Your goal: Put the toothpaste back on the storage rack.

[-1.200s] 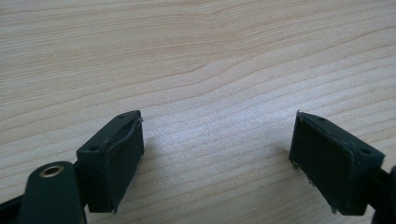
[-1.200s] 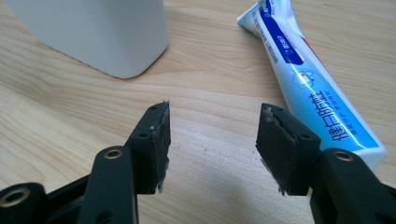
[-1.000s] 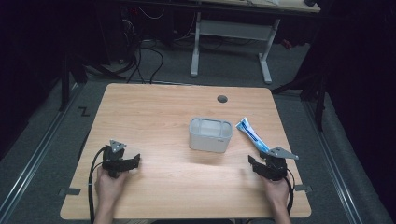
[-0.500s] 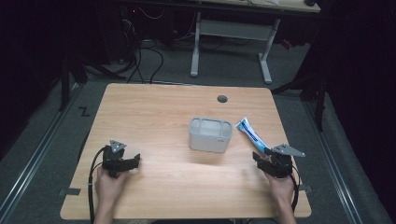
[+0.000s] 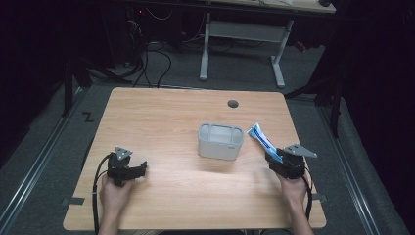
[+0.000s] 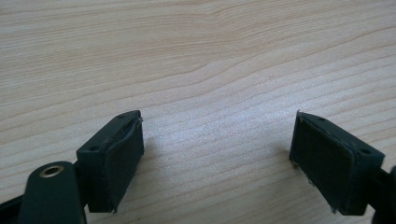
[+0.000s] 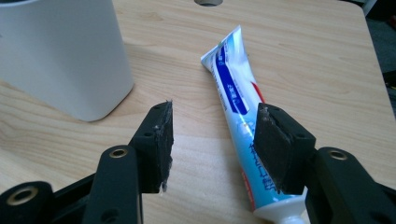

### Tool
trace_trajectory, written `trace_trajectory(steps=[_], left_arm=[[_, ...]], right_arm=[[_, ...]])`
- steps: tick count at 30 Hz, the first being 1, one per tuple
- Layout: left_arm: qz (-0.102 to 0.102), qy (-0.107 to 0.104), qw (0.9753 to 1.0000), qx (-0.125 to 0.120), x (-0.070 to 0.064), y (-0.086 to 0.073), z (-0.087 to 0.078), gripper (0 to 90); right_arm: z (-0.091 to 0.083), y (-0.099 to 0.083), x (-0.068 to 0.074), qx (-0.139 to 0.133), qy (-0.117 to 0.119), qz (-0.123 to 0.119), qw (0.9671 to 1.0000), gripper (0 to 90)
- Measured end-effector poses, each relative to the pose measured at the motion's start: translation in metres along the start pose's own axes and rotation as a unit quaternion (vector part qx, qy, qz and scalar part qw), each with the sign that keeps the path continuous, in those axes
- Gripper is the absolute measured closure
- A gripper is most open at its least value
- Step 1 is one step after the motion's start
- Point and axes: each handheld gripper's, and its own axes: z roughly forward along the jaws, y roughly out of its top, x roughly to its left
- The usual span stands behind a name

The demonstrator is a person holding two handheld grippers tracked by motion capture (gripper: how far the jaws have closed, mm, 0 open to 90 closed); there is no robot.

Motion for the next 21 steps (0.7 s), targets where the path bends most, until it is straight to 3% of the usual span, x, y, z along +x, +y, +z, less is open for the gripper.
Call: trace_trajectory(steps=[6,12,21], left_arm=[[0.0,0.0,1.0,0.0,0.0,0.0,0.0,17.7],[0.0,0.0,1.0,0.0,0.0,0.0,0.0,17.8],[0.0,0.0,1.0,0.0,0.0,0.0,0.0,17.7]], right_arm=[[0.004,0.011,-0.003,0.004,-0.002,-0.007,1.0,48.9],[0.005,0.019,-0.004,-0.009,-0.006,-0.015,0.9998,52.1],[0.014,0.03,-0.007,0.011,-0.006,-0.023,0.9996,52.7]])
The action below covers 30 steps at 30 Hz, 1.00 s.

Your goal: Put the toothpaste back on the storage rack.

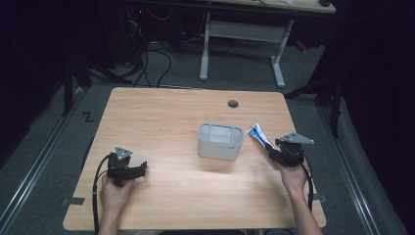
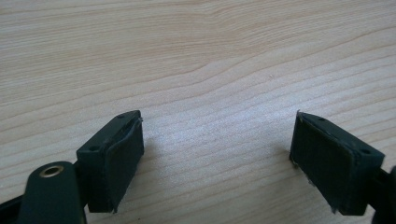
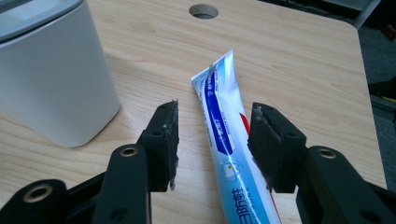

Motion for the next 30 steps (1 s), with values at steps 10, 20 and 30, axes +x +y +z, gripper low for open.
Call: trace_trajectory(steps=[10,20,30], left_arm=[[0.0,0.0,1.0,0.0,0.0,0.0,0.0,17.8],[0.001,0.0,1.0,0.001,0.0,0.0,0.0,17.7],[0.0,0.0,1.0,0.0,0.0,0.0,0.0,17.7]], right_arm=[[0.009,0.012,-0.007,0.026,0.02,0.009,0.9994,51.0],[0.021,0.028,-0.006,0.04,0.025,0.003,0.9989,49.9],[0.042,0.042,-0.004,0.068,0.009,-0.019,0.9975,48.9]])
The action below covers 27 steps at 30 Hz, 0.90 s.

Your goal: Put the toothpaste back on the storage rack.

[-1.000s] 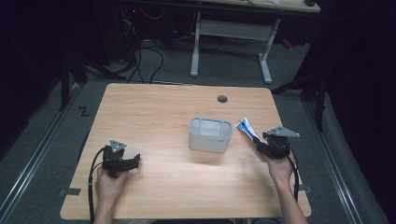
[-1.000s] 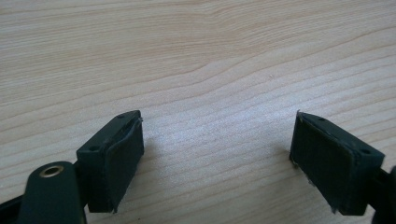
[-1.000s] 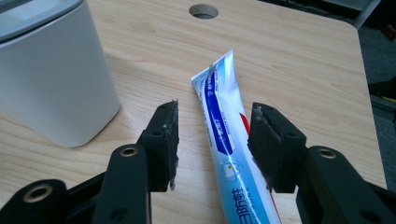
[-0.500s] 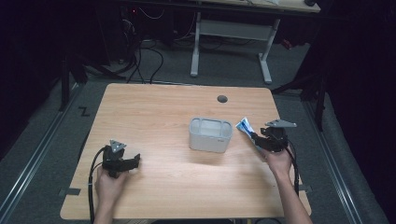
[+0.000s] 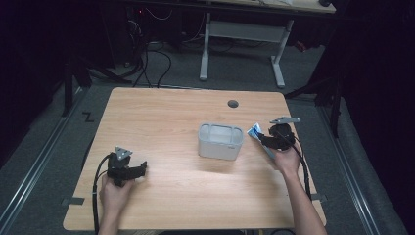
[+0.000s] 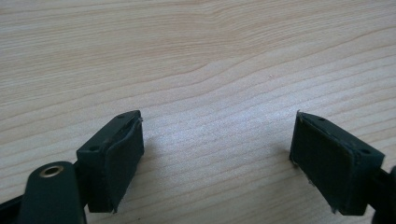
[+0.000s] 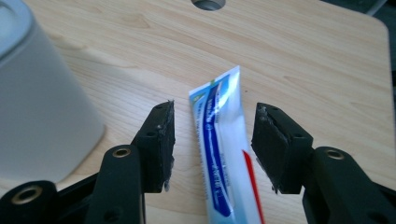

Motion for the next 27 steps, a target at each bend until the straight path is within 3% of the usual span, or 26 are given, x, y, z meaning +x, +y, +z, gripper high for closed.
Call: trace_trajectory(steps=[2,13,16,27], left_arm=[[0.0,0.0,1.0,0.0,0.0,0.0,0.0,17.7],[0.0,0.0,1.0,0.0,0.0,0.0,0.0,17.8],[0.0,0.0,1.0,0.0,0.0,0.0,0.0,17.7],[0.0,-0.001,1.0,0.001,0.0,0.0,0.0,17.7]], right_arm=[[0.003,0.001,0.001,0.001,-0.011,-0.009,0.9999,49.1],[0.02,0.005,0.003,0.032,-0.011,-0.019,0.9992,48.7],[0.026,0.006,0.0,0.039,0.007,-0.004,0.9992,48.3],[0.041,0.005,-0.006,0.064,0.001,0.004,0.998,48.0]])
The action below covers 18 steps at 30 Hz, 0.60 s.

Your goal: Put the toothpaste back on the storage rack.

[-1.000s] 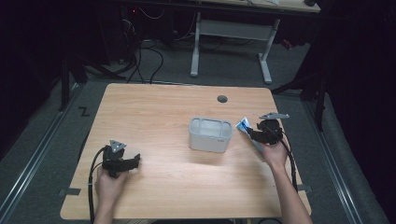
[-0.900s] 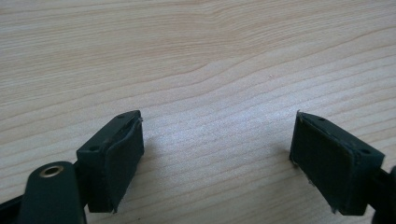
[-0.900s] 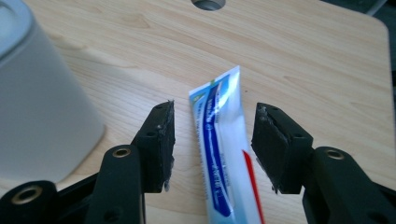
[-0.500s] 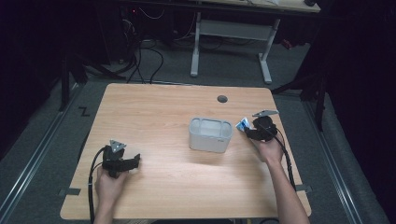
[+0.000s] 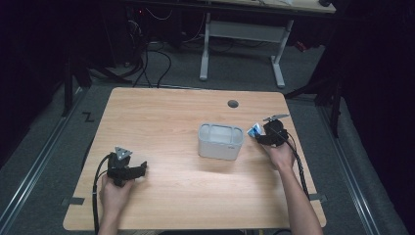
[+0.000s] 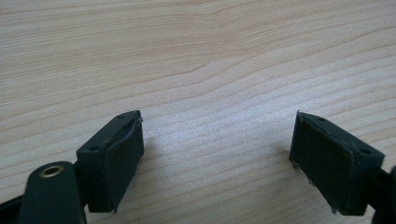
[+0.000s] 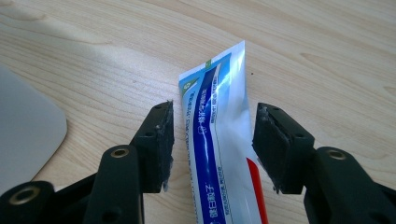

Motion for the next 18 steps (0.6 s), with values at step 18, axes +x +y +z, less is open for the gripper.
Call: trace_trajectory(steps=[18], left_arm=[[0.0,0.0,1.0,-0.001,0.0,0.0,0.0,17.8]], right_arm=[[0.022,-0.003,-0.006,0.044,-0.015,0.009,0.9988,48.1]])
